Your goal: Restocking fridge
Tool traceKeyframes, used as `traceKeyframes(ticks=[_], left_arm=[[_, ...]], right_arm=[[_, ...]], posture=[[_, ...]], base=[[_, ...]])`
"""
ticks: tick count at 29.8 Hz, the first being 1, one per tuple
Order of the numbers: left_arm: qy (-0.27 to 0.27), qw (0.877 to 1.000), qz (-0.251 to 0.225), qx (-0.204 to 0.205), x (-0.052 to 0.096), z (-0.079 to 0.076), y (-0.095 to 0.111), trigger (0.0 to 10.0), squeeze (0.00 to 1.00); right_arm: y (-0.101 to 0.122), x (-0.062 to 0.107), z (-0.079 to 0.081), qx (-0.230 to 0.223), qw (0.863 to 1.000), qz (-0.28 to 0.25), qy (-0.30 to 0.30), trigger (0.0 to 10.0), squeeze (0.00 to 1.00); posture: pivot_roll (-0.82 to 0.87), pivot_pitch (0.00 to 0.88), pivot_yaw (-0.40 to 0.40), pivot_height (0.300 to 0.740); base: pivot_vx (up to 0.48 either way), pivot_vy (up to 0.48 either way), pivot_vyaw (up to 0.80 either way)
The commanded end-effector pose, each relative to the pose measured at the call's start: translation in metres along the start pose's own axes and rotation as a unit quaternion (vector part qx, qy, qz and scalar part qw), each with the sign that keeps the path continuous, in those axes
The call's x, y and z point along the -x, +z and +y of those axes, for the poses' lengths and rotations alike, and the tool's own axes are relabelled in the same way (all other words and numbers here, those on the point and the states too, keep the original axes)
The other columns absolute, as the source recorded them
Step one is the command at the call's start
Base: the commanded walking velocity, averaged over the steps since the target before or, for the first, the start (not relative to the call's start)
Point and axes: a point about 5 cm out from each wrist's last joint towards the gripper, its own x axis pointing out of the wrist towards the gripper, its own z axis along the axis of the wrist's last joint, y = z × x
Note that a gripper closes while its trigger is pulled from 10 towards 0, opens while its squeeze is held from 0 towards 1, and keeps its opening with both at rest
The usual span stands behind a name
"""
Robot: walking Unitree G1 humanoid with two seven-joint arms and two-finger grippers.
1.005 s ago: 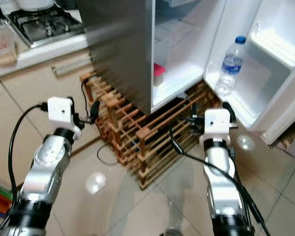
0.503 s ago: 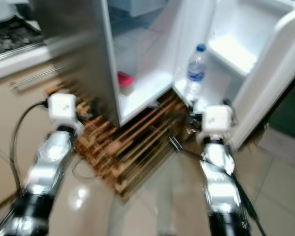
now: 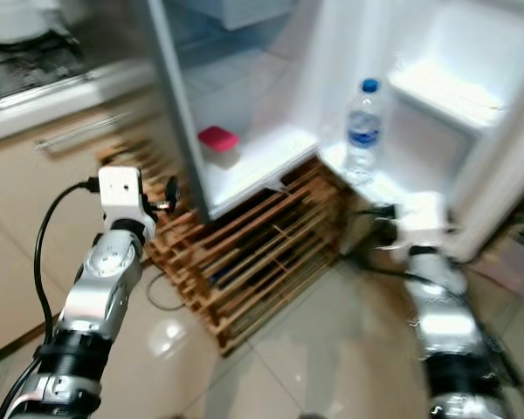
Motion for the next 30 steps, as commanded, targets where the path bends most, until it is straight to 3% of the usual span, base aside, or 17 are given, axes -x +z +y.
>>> traceKeyframes(ticks=[1, 3, 4, 7, 8, 11, 16, 21, 29, 30], left_arm=[[-0.006, 1.0, 0.004, -0.002, -0.002, -0.002, 0.0, 10.0, 0.0], [-0.008, 1.0, 0.004, -0.003, -0.002, -0.003, 0.0, 10.0, 0.0], [-0.008, 1.0, 0.004, -0.003, -0.003, -0.003, 0.0, 10.0, 0.0], [-0.009, 1.0, 0.006, -0.004, -0.003, -0.005, 0.0, 10.0, 0.0], [-0.011, 1.0, 0.007, -0.006, -0.004, -0.006, 0.0, 10.0, 0.0], [-0.013, 1.0, 0.007, -0.01, -0.004, -0.006, 0.0, 10.0, 0.0], [-0.024, 0.999, -0.002, -0.024, -0.006, -0.009, 0.003, 10.0, 0.0], [-0.028, 0.999, -0.013, -0.035, -0.007, -0.01, 0.007, 10.0, 0.0], [-0.042, 0.998, -0.015, -0.038, -0.006, -0.014, 0.005, 10.0, 0.0], [-0.054, 0.997, -0.023, -0.053, -0.005, -0.017, 0.002, 10.0, 0.0]], right_arm=[[0.018, -0.007, -0.023, -0.005, 0.996, -0.046, -0.073, 10.0, 0.0], [0.024, -0.006, -0.022, -0.02, 0.996, -0.061, -0.066, 10.0, 0.0], [0.033, 0.001, -0.003, -0.063, 0.995, -0.08, -0.01, 10.0, 0.0], [0.044, 0.014, 0.025, -0.106, 0.987, -0.106, 0.059, 10.0, 0.0], [0.048, 0.028, 0.052, -0.149, 0.977, -0.108, 0.111, 10.0, 0.0], [0.051, 0.039, 0.067, -0.176, 0.969, -0.102, 0.139, 10.0, 0.0], [0.047, 0.082, 0.112, -0.224, 0.943, -0.063, 0.236, 10.0, 0.0], [0.048, 0.104, 0.13, -0.233, 0.929, -0.055, 0.283, 10.0, 0.0], [0.051, 0.105, 0.133, -0.253, 0.921, -0.045, 0.292, 10.0, 0.0], [0.052, 0.104, 0.134, -0.262, 0.919, -0.047, 0.291, 10.0, 0.0]], posture=[[-0.18, 0.001, 0.05, 0.74], [-0.18, 0.001, 0.048, 0.74], [-0.18, 0.002, 0.047, 0.74], [-0.18, 0.003, 0.047, 0.74], [-0.18, 0.002, 0.048, 0.74], [-0.18, 0.002, 0.048, 0.74], [-0.18, 0.002, 0.047, 0.74], [-0.17, 0.001, 0.049, 0.74], [-0.16, 0.0, 0.04, 0.74], [-0.16, 0.0, 0.037, 0.74]], base=[[0.0, 0.0, 0.0], [0.0, 0.0, 0.0], [0.0, 0.0, 0.0], [0.0, 0.0, 0.0], [0.0, 0.0, 0.0], [0.0, 0.0, 0.0], [0.0, 0.0, 0.14], [0.0, 0.0, 0.64], [0.0, 0.0, 0.59], [0.0, 0.0, 0.56]])
